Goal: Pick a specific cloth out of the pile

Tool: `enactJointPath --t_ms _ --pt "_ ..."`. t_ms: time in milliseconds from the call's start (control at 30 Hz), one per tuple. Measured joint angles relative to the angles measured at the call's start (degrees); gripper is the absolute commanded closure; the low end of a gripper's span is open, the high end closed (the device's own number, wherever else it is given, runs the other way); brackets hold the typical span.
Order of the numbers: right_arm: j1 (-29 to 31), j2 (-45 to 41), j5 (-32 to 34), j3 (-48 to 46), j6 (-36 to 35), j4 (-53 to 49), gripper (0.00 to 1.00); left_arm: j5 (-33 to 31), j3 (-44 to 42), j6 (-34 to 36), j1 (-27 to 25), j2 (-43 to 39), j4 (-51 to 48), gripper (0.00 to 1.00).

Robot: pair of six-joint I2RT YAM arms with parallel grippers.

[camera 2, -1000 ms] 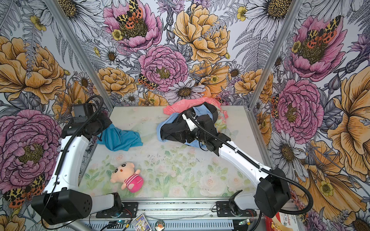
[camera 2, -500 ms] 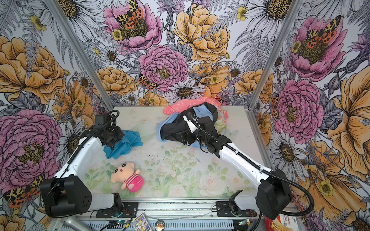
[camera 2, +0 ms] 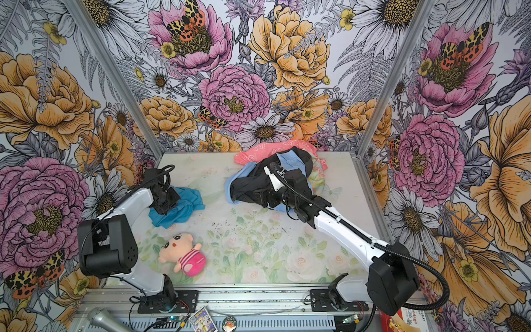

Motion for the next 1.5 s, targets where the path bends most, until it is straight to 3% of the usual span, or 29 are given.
enactJointPath --t_ms 600,700,800,1033,1133,1500 --pt "-4.74 2.4 0.0 0.98 0.15 0.39 0.13 0.07 9.22 0.7 3.91 14.8 1.97 1.0" --pt "-5.16 2.97 -0.02 1.77 0.15 0.44 0.13 0.11 11.54 1.18 3.91 16.28 2.1 0.89" --pt "-5.49 3.19 0.11 2.27 0.13 0.42 0.12 0.22 13.05 1.9 3.89 16.79 2.12 0.67" --pt "-6.21 3.17 1.29 2.38 0.09 0.42 0.09 0.42 14.14 4.09 3.85 15.5 2.51 0.32" --pt "-6.49 3.17 2.34 2.38 -0.07 0.42 0.07 0.39 14.14 5.18 3.74 13.53 2.51 0.24" --pt "-6.62 3.02 4.87 2.38 -0.74 0.39 0.05 0.39 12.22 8.7 3.74 1.79 2.78 0.09"
